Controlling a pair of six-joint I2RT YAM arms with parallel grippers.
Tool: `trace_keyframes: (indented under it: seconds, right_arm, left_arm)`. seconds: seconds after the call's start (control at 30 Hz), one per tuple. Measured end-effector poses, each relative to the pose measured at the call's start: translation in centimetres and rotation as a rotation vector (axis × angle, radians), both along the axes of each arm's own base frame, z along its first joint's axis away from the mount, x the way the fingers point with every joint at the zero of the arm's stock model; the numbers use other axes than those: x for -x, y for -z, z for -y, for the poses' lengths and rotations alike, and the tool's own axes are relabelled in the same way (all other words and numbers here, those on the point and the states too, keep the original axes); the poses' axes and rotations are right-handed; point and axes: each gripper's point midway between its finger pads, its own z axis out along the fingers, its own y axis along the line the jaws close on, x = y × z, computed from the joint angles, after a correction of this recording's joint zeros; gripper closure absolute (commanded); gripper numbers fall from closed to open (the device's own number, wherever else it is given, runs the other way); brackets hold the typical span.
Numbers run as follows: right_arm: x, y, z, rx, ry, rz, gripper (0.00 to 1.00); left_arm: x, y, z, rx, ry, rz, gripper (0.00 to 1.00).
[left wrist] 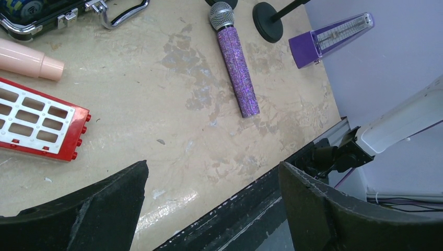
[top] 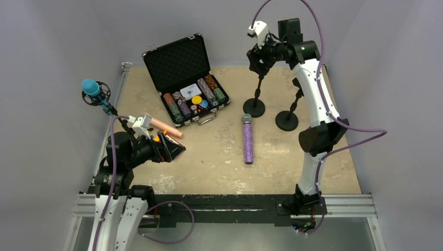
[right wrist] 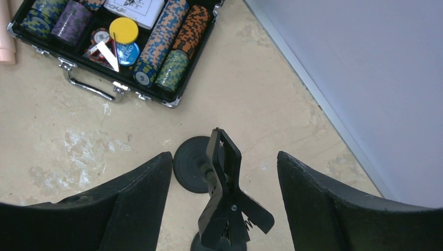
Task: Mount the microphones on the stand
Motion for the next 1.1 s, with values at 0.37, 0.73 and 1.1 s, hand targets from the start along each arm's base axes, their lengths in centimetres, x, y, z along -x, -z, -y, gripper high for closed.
trace_keyframes:
  seconds: [0.37,0.73,1.1]
  right_arm:
    - [-0.8,3.5,0.1,0.079,-0.051,-0.044,0.66]
    - [0.9,2.3,0.5,0.097,-0.079,-0.027,1.00]
    - [6.3,-6.8,0.9,0.022,-0.115,0.158,1.00]
  left_arm:
    - [0.0,0.0,0.0,0.001,0.002,0.000,0.03]
    - [0.3,-0.3,0.2,0.010,0.018,0.011,0.03]
    - [0.5,-0.8,0.7,0.026,0.050,0.030,0.02]
